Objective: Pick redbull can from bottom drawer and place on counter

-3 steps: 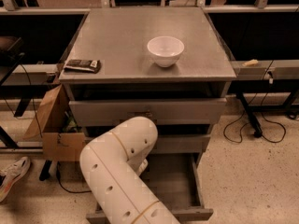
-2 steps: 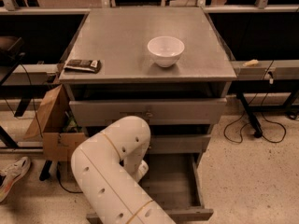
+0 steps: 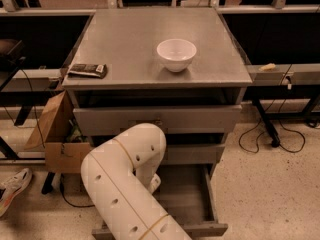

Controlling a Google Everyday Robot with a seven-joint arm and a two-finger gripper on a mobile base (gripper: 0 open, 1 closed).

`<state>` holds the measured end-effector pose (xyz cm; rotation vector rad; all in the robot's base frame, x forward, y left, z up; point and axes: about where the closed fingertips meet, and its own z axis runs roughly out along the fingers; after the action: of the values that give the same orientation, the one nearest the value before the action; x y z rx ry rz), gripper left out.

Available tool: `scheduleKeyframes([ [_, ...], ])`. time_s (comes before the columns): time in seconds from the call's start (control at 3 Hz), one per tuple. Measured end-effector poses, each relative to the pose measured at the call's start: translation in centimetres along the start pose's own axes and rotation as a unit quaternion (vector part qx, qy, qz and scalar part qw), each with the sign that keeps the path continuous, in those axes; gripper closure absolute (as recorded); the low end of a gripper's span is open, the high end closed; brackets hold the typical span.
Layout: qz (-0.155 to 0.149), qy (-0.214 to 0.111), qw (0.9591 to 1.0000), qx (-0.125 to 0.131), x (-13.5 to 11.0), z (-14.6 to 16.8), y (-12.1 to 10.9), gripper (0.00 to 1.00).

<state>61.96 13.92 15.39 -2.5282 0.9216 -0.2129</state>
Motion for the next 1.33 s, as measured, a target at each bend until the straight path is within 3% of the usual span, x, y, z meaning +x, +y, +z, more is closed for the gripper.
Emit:
scheduleKeyframes([
  [0.33, -0.028, -0.010, 0.9995, 0.012, -0.18, -0.89, -0.45, 0.00],
  [1.0, -0.027, -0.014, 0.9993, 0.020, -0.22, -0.95, -0.17, 0.00],
  [1.33, -0.026, -0.021, 0.9986, 0.042, -0.22, -1.49, 0.44, 0.00],
])
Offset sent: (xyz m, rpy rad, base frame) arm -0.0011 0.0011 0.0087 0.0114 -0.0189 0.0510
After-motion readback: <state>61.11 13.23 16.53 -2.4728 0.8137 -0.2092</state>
